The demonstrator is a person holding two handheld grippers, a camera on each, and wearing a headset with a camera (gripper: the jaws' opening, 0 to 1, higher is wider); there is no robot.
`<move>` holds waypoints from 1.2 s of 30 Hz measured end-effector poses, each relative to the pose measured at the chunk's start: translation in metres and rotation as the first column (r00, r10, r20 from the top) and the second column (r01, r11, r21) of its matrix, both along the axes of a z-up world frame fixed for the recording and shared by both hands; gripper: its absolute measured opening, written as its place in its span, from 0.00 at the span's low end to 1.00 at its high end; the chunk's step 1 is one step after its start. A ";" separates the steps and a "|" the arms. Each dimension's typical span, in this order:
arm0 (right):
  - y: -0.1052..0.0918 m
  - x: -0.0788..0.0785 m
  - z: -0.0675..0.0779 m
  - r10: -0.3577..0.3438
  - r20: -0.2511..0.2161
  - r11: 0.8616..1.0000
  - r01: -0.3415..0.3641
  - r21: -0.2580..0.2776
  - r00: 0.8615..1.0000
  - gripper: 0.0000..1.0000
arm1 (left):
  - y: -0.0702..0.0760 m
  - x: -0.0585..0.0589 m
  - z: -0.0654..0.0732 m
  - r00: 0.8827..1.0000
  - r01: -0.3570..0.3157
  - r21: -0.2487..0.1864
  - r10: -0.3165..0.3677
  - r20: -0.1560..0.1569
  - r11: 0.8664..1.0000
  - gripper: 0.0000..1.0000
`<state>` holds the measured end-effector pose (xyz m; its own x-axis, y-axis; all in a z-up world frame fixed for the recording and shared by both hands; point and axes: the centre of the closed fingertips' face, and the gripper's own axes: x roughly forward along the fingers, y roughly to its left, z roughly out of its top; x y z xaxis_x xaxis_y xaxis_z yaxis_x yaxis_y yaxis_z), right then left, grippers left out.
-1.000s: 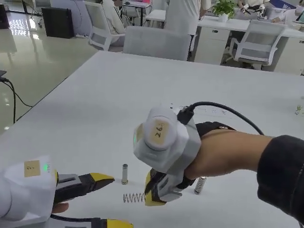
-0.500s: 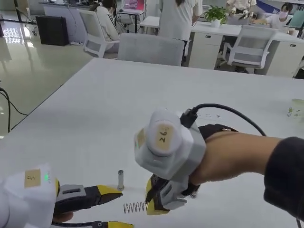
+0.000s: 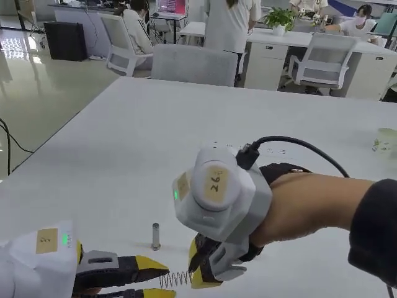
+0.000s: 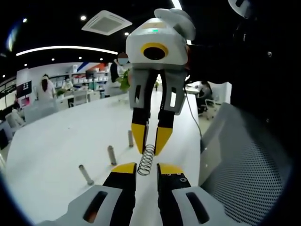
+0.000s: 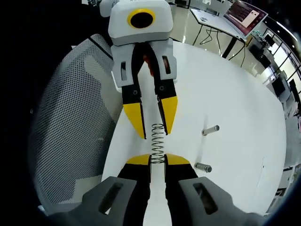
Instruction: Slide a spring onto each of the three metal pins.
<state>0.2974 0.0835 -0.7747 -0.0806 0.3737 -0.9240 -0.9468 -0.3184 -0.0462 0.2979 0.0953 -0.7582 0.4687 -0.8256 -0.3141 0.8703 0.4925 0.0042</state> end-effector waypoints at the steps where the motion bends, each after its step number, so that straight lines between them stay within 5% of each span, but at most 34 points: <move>1: 0.000 -0.001 0.000 0.001 -0.001 1.000 -0.001 -0.001 1.000 0.07 | 0.000 0.000 0.000 1.000 0.001 0.000 -0.001 0.000 1.000 0.08; 36: -0.002 -0.006 -0.002 0.034 0.004 0.999 -0.034 -0.010 0.999 0.07 | -0.006 -0.007 -0.010 0.999 0.042 0.025 -0.042 -0.017 0.999 0.03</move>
